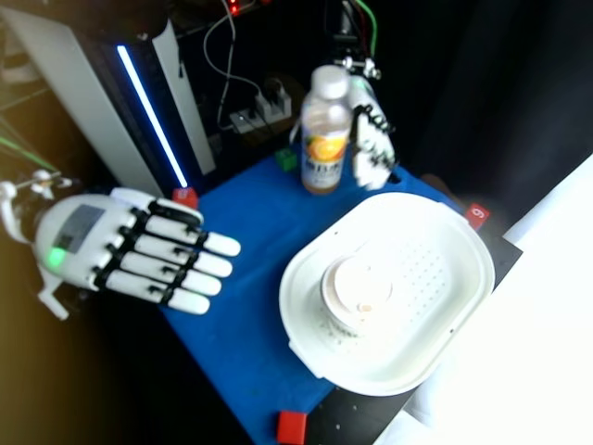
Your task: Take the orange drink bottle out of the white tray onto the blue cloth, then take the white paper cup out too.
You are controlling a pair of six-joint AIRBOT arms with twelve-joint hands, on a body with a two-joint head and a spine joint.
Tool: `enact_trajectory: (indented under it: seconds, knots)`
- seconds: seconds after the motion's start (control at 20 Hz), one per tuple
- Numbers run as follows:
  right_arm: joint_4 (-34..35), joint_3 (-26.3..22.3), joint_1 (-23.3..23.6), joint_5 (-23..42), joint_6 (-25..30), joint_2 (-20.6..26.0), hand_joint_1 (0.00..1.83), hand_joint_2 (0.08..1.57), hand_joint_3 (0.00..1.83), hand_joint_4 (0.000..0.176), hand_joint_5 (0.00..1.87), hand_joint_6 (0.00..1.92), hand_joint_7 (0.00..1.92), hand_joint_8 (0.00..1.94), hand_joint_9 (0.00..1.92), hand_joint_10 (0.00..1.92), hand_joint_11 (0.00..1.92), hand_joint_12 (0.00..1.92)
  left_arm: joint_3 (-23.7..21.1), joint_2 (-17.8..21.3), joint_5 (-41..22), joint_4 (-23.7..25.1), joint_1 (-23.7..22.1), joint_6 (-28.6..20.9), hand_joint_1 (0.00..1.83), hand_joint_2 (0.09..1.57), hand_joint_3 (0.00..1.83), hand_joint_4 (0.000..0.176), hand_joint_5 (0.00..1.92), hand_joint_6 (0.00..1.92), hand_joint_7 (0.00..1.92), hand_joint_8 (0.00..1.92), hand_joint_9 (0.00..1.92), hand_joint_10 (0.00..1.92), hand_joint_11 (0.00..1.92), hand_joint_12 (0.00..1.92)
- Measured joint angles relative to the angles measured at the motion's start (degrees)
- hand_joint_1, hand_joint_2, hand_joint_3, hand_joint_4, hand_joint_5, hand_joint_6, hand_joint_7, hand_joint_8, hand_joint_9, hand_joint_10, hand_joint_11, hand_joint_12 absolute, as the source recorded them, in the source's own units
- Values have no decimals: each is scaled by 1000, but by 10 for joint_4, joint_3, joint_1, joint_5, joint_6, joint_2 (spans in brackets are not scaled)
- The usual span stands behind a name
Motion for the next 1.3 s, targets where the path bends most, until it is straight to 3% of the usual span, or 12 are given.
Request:
enact_trajectory:
  seconds: [0.2, 0.25, 0.45, 0.65, 0.8, 0.85, 0.9, 1.0, 1.05, 1.1, 1.2, 1.3]
  knots:
    - [-2, 4, 0, 0, 9, 0, 239, 1313, 0, 0, 0, 0, 0, 0, 0, 0, 0, 0, -11, 17, -42, -32, 31, 4, 456, 979, 0, 149, 0, 0, 0, 0, 0, 0, 0, 0]
    - [-6, 9, 2, 0, 10, 0, 258, 1318, 0, 0, 0, 0, 0, 0, 0, 0, 0, 0, -15, 22, -50, -32, 35, 7, 486, 995, 0, 115, 0, 0, 0, 0, 0, 0, 0, 0]
    - [-10, 13, 13, 7, 16, 1, 251, 1318, 0, 0, 0, 0, 0, 0, 0, 0, 0, 0, -15, 24, -59, -30, 36, 9, 458, 1010, 0, 82, 0, 0, 0, 0, 0, 0, 45, 22]
    - [-17, 16, 23, 5, 16, 0, 292, 1315, 0, 3, 0, 0, 0, 0, 0, 0, 0, 0, -15, 24, -68, -34, 39, 9, 482, 1022, 3, 117, 0, 0, 0, 0, 0, 0, 0, 0]
    - [-22, 22, 40, 6, 16, 1, 340, 1293, 0, 51, 0, 0, 0, 0, 0, 0, 10, 6, -21, 24, -84, -42, 53, 9, 551, 970, 0, 156, 0, 0, 0, 0, 0, 0, 0, 0]
    - [-24, 24, 48, 5, 16, 0, 355, 1285, 0, 32, 0, 0, 0, 0, 0, 0, 3, 4, -24, 25, -89, -44, 61, 9, 571, 967, 0, 168, 0, 0, 0, 0, 0, 0, 0, 0]
    - [-31, 26, 56, 5, 16, 1, 366, 1274, 0, 3, 0, 0, 0, 0, 0, 0, 0, 0, -35, 31, -99, -54, 73, 9, 548, 967, 0, 155, 0, 0, 0, 0, 0, 0, 0, 0]
    - [-42, 30, 69, 3, 17, 0, 389, 1265, 0, 0, 0, 0, 0, 0, 0, 0, 0, 0, -48, 45, -120, -64, 97, 9, 605, 979, 0, 113, 0, 0, 0, 0, 0, 0, 6, 3]
    - [-45, 33, 76, 2, 17, 0, 351, 1270, 0, 0, 0, 0, 0, 0, 0, 0, 0, 0, -59, 55, -137, -75, 113, 9, 614, 971, 0, 130, 0, 0, 0, 0, 3, 1, 47, 22]
    - [-46, 37, 85, 0, 17, -1, 345, 1276, 0, 11, 0, 0, 0, 0, 0, 0, 0, 0, -70, 66, -156, -87, 130, 10, 619, 973, 0, 113, 12, 4, 0, 0, 27, 11, 79, 38]
    - [-46, 44, 96, -5, 17, -4, 360, 1281, 0, 51, 0, 0, 0, 0, 0, 0, 0, 0, -82, 76, -170, -105, 137, 22, 580, 1048, 6, 46, 190, 16, 171, 15, 191, 10, 2, 593]
    - [-50, 51, 102, -10, 17, -8, 403, 1298, 2, 43, 0, 0, 0, 0, 0, 0, 0, 0, -80, 77, -174, -106, 137, 28, 692, 1304, 24, 0, 251, 3, 241, 3, 286, 14, 0, 760]
